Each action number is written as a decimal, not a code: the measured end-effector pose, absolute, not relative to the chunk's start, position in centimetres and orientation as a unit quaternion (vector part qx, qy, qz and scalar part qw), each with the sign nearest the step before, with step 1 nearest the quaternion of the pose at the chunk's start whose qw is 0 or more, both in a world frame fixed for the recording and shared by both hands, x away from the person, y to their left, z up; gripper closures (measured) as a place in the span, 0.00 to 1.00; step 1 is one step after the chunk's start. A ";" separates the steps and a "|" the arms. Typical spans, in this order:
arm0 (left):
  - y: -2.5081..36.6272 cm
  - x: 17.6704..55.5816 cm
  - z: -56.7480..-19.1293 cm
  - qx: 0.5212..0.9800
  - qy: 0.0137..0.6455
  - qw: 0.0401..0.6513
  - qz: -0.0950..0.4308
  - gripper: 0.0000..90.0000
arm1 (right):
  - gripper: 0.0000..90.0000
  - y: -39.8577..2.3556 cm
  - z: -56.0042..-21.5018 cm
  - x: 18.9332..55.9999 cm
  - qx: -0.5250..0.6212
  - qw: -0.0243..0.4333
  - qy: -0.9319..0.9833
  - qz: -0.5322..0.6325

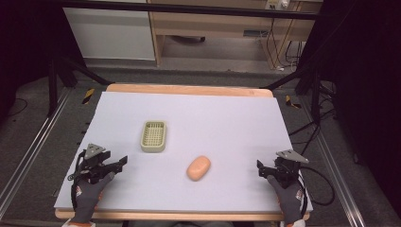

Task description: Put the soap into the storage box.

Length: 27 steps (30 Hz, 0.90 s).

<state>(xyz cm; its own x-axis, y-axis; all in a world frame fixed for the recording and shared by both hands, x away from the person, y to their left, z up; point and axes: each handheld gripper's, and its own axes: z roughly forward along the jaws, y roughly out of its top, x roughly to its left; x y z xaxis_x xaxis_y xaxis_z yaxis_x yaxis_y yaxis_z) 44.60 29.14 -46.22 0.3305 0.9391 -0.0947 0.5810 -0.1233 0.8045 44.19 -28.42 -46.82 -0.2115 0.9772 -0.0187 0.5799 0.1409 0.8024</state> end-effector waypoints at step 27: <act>26.6 43.9 -45.1 0.729 0.501 0.408 0.226 0.30 | 0.07 -28.1 -46.8 44.0 0.549 0.293 0.701 0.348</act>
